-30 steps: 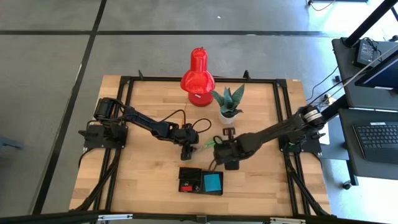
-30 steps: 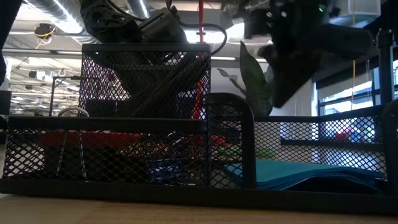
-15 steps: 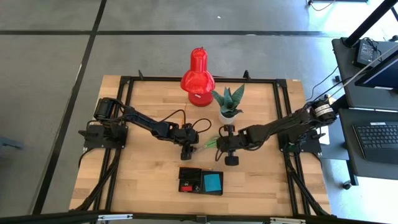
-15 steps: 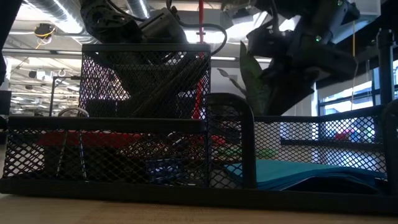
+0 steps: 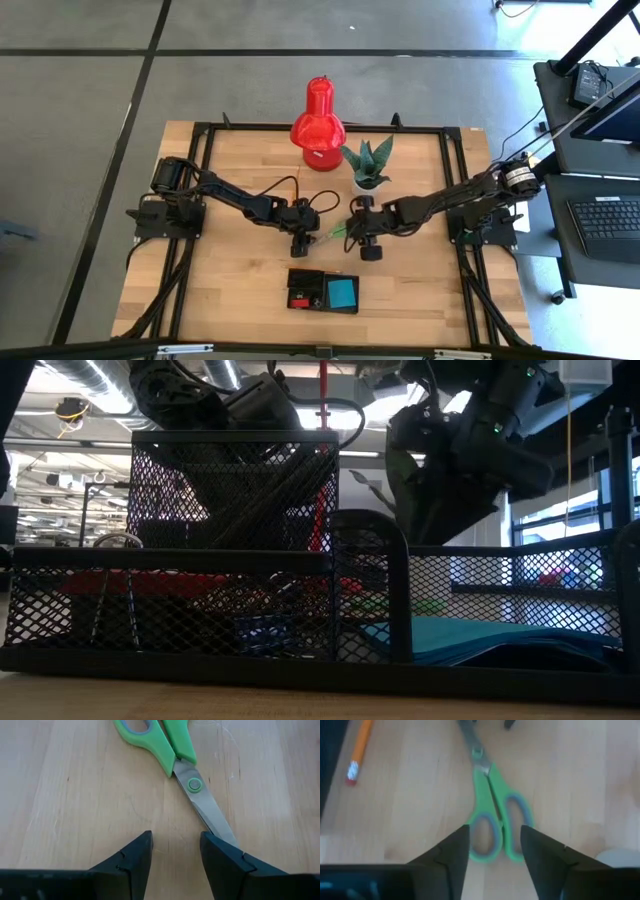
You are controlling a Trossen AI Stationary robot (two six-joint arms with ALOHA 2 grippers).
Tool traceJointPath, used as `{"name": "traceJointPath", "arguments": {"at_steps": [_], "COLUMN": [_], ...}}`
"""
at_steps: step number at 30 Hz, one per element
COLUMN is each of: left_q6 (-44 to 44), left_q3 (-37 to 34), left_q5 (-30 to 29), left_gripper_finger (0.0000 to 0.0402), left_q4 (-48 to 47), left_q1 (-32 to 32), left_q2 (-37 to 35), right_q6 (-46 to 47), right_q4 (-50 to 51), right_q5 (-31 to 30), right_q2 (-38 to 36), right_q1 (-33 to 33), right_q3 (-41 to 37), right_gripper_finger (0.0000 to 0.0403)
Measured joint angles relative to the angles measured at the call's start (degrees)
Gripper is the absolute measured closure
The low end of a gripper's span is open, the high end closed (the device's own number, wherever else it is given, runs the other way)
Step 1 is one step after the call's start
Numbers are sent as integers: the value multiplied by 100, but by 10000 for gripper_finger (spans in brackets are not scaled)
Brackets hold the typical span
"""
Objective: Pick and place office supplies into organizer
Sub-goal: Put the green scissors into the desk organizer
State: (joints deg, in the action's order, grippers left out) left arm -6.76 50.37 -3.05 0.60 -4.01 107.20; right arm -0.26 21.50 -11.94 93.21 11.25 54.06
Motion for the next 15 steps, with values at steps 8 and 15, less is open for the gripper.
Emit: {"name": "traceJointPath", "arguments": {"at_steps": [8,15], "left_q6": [2,2], "left_q3": [0,-4], "left_q5": [0,6], "left_gripper_finger": [240,242], "left_q4": [2,15], "left_q1": [0,0], "left_q2": [0,0], "right_q6": [120,-535], "right_q4": [-243,-180], "right_q5": [162,527], "right_q2": [91,352], "right_q1": [-174,-423], "right_q3": [-1,-2], "right_gripper_finger": [210,210]}}
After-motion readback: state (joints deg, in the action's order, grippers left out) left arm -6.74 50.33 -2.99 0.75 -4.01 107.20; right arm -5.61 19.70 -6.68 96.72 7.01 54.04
